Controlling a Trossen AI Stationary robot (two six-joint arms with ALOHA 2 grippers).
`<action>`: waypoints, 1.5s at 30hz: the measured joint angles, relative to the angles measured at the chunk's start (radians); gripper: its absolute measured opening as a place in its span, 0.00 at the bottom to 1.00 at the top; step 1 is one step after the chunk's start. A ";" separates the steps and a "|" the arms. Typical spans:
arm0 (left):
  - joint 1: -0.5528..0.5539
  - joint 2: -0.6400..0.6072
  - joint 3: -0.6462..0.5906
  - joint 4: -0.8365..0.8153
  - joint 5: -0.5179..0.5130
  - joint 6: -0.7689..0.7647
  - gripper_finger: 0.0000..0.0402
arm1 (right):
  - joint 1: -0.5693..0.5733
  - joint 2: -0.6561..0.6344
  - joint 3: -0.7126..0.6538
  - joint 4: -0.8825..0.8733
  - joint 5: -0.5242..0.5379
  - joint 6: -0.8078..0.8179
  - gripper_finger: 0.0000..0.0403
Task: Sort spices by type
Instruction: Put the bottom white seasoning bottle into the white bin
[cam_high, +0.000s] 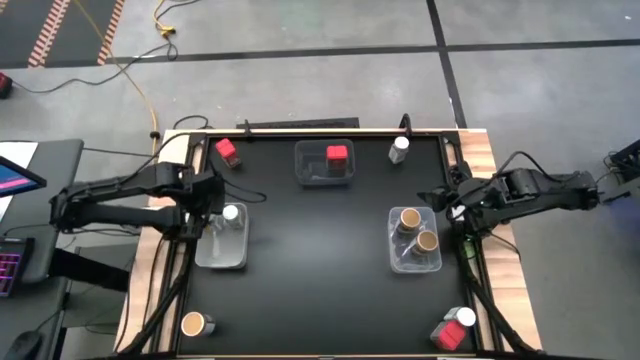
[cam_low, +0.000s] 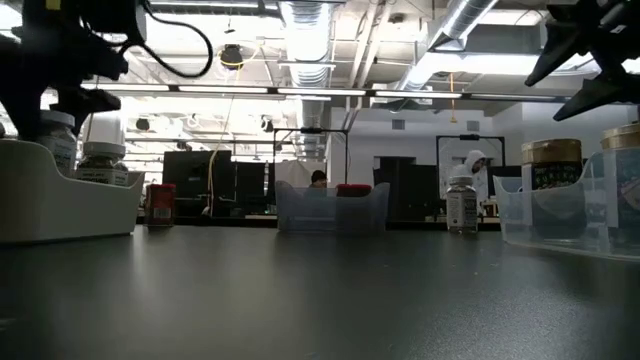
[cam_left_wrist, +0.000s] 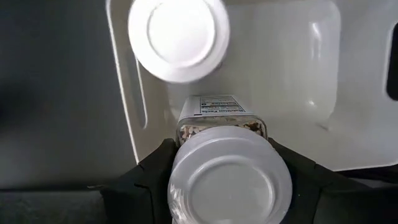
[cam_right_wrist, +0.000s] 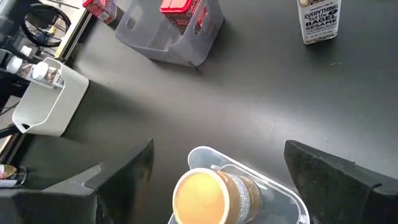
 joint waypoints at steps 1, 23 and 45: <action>0.009 0.000 -0.013 0.003 0.000 0.009 0.49 | 0.000 0.000 0.000 0.000 0.000 0.000 0.95; 0.106 0.029 -0.065 0.085 0.012 0.052 0.49 | 0.000 0.000 0.000 0.000 0.000 0.000 0.95; 0.120 0.085 -0.096 0.126 0.018 0.010 0.56 | 0.000 0.000 0.000 0.000 0.000 0.000 0.95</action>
